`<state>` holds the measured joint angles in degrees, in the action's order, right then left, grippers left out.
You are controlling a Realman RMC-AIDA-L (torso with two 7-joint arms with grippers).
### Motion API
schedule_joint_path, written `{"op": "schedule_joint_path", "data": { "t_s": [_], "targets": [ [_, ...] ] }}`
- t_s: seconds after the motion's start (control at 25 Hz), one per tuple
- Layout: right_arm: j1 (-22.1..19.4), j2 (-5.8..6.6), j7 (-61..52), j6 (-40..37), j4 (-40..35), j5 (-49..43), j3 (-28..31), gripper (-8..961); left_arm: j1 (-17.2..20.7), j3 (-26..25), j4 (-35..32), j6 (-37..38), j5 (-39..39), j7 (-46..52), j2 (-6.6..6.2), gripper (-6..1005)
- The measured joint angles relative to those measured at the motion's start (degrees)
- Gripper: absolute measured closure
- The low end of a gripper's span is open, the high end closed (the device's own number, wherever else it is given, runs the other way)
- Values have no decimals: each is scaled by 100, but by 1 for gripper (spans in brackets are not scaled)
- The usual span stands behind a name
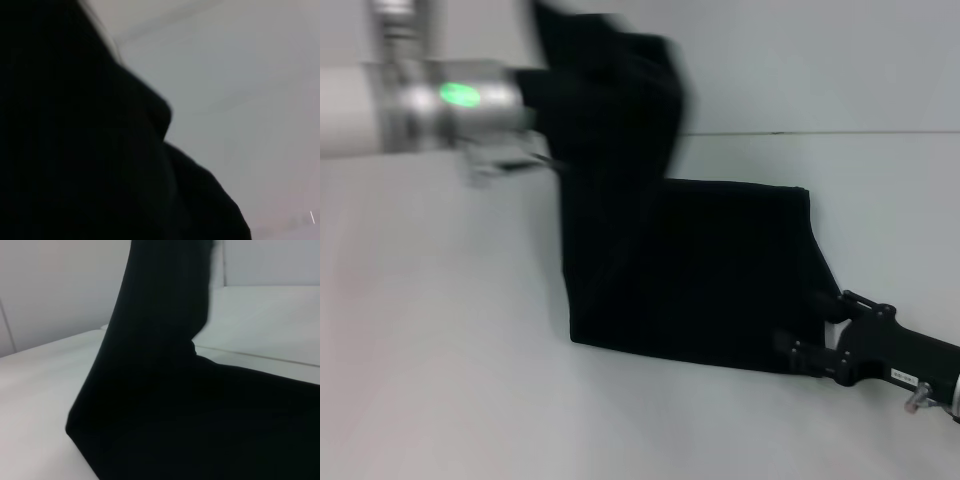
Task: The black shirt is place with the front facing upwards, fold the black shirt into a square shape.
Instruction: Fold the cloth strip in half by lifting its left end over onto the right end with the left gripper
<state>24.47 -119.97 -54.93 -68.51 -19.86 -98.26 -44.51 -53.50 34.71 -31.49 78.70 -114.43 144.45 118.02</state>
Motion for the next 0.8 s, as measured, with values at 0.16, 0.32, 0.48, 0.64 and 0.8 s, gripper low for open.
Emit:
{"op": "schedule_joint_path", "data": {
  "t_s": [0.16, 0.32, 0.48, 0.64, 0.8],
  "targets": [
    [-117, 4, 0, -11, 0, 0, 101, 87, -118, 638, 53, -11, 14, -133, 523, 978],
    [-147, -8, 0, -15, 18, 0, 135, 87, 10, 1314, 1297, -519, 400, -799, 645, 978],
    [-146, -9, 0, 3, 63, 0, 149, 87, 186, 1349, 2243, -830, 726, -1616, 654, 978],
    [-116, -15, 0, 51, 67, 0, 293, 87, 358, 1333, 2293, -775, 955, -1756, 657, 979],
    [-4, -25, 4, 248, 150, 25, 519, 87, 367, 1356, 2215, -752, 976, -1769, 657, 978]
  ]
}}
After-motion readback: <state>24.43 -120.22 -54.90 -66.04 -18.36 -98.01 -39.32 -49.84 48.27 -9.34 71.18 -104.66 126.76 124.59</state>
